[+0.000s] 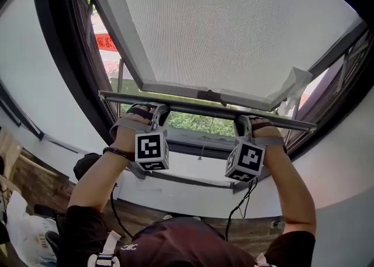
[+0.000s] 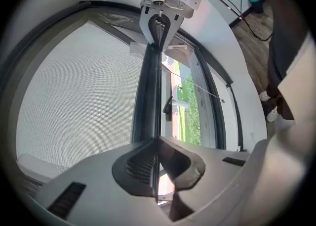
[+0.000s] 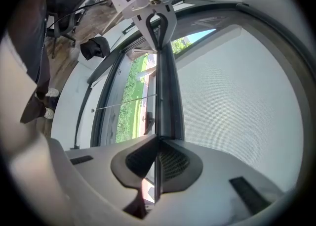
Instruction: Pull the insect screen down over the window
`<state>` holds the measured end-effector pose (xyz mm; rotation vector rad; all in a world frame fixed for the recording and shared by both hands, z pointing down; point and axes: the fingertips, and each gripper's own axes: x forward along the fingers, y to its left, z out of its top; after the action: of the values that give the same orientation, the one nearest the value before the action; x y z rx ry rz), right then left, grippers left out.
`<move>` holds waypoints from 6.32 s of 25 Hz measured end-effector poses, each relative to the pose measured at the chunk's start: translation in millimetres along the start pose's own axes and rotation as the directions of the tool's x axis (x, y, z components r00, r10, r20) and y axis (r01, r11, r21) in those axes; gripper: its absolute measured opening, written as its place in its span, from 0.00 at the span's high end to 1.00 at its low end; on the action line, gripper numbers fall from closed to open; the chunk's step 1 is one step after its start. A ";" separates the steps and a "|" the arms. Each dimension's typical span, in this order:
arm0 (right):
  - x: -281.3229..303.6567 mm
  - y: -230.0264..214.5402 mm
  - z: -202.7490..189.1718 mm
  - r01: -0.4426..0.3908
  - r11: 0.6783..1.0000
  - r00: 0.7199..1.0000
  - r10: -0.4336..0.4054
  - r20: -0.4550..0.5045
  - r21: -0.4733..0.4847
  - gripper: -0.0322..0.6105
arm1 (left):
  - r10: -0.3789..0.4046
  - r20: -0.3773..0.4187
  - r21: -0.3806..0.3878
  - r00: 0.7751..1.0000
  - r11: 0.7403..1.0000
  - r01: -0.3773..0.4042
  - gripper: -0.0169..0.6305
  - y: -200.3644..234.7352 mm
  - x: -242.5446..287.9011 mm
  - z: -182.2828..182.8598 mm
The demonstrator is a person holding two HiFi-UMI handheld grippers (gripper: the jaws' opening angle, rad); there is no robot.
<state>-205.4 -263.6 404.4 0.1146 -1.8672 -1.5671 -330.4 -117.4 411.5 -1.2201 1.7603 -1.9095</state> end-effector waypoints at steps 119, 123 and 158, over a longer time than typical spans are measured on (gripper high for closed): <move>81.6 219.7 21.3 -0.364 0.781 0.930 0.280 0.237 0.508 0.87 | -0.396 0.167 -0.502 0.903 0.754 0.424 0.86 -235.1 84.3 -29.4; 62.9 177.4 19.1 -0.281 0.645 0.938 0.026 0.347 0.711 0.94 | -0.243 0.364 -0.742 0.899 0.508 0.437 0.96 -198.1 58.3 -17.6; -7.6 110.1 -4.0 -0.216 0.152 0.885 -0.388 0.259 0.964 0.94 | 0.313 0.291 -0.937 0.904 0.284 0.204 0.96 -117.5 -14.6 50.2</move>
<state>-158.8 -233.7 500.0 0.4880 -3.0703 -0.0015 -246.2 -115.4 508.7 -1.6479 2.6518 -0.1548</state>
